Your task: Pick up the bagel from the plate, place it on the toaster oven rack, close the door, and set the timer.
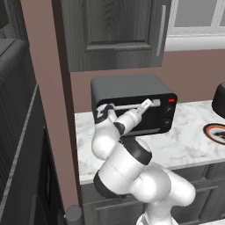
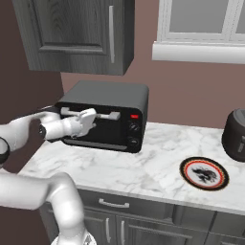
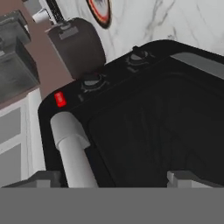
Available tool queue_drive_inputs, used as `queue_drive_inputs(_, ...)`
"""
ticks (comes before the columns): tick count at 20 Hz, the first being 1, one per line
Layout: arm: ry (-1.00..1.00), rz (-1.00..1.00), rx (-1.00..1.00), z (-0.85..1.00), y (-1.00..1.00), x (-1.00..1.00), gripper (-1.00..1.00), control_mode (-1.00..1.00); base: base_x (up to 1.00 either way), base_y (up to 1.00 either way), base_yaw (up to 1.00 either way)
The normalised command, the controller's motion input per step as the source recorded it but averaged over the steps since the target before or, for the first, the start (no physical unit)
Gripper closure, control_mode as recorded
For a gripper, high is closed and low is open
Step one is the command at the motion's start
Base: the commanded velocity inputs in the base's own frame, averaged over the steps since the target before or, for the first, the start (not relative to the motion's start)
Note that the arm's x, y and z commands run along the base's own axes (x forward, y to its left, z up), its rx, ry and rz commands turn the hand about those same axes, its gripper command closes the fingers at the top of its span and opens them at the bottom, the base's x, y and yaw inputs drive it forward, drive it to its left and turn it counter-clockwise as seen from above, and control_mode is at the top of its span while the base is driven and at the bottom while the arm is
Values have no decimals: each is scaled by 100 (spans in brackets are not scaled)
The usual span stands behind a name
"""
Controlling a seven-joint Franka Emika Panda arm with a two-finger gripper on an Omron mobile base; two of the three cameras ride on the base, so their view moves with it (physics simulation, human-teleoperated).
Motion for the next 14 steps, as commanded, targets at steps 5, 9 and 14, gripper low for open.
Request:
queue_drive_inputs(5, 0, 0, 4, 31, 25, -11, -100, -100, 0, 0, 0)
queue_drive_inputs(9, 0, 0, 5, 58, 6, -34, -100, -100, 0, 0, 0)
queue_drive_inputs(14, 0, -1, 6, 72, -1, -63, -100, -100, 0, 0, 0)
